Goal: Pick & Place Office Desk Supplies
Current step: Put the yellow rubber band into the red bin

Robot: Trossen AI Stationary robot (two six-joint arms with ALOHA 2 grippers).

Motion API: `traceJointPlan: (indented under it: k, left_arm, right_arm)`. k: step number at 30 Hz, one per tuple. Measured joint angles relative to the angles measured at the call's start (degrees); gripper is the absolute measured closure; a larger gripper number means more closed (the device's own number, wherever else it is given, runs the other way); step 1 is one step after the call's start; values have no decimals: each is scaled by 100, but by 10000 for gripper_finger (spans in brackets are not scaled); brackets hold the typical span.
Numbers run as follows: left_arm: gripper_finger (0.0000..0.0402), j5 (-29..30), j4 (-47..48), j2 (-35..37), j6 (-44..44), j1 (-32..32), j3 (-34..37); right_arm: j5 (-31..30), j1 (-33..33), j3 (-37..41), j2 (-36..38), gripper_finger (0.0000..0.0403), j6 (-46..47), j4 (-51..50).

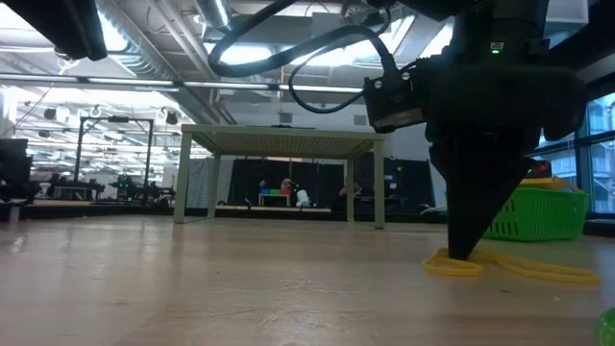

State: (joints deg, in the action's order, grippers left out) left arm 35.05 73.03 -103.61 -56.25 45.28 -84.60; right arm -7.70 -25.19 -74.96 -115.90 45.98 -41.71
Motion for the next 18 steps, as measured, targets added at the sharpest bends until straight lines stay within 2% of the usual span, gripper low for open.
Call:
traceJointPlan:
  k: [6,12,18]
  left_arm:
    - [290,288,-44,0,-2,0,0]
    - [292,982,-410,0,1,0,0]
    - [281,1034,-1018,0,619,0,0]
  right_arm:
    - [-108,-22,34,162,400,-165,37]
    - [-644,-92,28,724,401,-162,92]
    - [-1540,-296,24,1269,402,-197,585]
